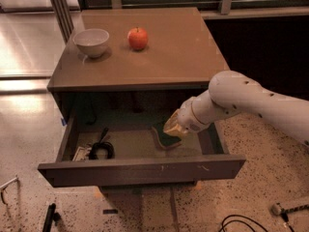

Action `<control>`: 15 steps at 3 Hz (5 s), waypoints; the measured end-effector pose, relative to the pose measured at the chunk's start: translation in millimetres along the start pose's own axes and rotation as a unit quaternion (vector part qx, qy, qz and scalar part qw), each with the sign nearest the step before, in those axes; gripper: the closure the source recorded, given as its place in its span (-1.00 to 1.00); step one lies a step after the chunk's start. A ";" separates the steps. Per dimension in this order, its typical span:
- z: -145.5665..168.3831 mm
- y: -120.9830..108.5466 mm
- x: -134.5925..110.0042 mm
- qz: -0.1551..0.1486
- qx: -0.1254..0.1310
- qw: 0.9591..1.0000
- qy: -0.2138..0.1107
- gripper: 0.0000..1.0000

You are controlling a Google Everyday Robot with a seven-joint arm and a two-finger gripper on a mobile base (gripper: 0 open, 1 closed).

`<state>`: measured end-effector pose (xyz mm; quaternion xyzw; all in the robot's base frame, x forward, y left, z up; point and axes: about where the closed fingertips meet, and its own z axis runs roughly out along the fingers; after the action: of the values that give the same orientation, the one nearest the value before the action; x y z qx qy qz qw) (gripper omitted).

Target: Pick sponge from top drawer and place on counter

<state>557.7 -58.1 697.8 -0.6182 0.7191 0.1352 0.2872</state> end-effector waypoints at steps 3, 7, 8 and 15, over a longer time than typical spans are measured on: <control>50.4 -14.2 17.4 0.030 -0.020 0.999 -0.022 -0.68; 113.4 -36.3 43.5 0.061 -0.043 0.997 -0.020 -0.60; 115.1 -36.5 44.1 0.062 -0.044 0.997 -0.020 -0.29; -77.0 -54.6 -109.8 0.011 0.014 0.999 -0.044 1.00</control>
Offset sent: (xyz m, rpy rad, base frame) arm 0.0280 0.0128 -0.0465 0.0550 0.0464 -0.0126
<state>599.3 -22.2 831.7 -0.5997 0.7142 0.1554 0.3257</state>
